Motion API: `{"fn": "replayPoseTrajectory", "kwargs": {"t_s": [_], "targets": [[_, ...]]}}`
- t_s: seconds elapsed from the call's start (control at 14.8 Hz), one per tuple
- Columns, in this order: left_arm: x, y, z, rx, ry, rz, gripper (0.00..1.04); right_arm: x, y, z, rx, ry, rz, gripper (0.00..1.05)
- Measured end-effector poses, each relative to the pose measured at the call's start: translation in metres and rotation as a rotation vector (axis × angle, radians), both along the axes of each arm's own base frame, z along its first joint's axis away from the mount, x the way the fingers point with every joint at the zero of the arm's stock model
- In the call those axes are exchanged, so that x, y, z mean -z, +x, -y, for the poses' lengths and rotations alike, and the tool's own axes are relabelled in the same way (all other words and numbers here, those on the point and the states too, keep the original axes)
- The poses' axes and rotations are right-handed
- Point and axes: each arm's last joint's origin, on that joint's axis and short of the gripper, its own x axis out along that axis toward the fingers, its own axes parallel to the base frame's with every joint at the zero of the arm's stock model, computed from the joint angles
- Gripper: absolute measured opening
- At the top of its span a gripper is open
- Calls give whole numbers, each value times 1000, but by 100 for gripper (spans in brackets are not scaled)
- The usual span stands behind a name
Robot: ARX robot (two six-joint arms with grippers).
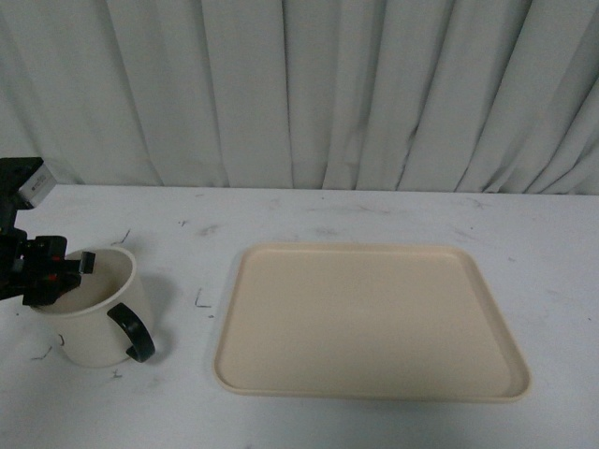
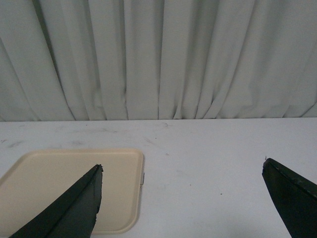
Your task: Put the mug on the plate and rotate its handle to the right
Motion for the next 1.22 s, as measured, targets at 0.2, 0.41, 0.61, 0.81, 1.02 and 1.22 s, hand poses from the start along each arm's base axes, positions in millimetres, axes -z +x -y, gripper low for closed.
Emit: {"fn": "replayPoseTrajectory", "kwargs": {"t_s": [0.2, 0.41, 0.61, 0.81, 1.02, 1.22], "targets": [[-27, -4, 25, 62, 33, 35, 3, 0, 0, 0, 0, 0, 0, 98], [-77, 11, 93, 230, 66, 191, 3, 0, 0, 0, 0, 0, 0, 98], [-77, 8, 184, 429, 116, 195, 3, 0, 0, 0, 0, 0, 0, 98], [-45, 0, 248, 569, 197, 129, 3, 0, 0, 0, 0, 0, 0, 98], [-20, 19, 253, 532, 220, 72, 3, 0, 0, 0, 0, 0, 0, 98], [-19, 32, 247, 470, 223, 39, 14, 0, 0, 0, 0, 0, 0, 98]]}}
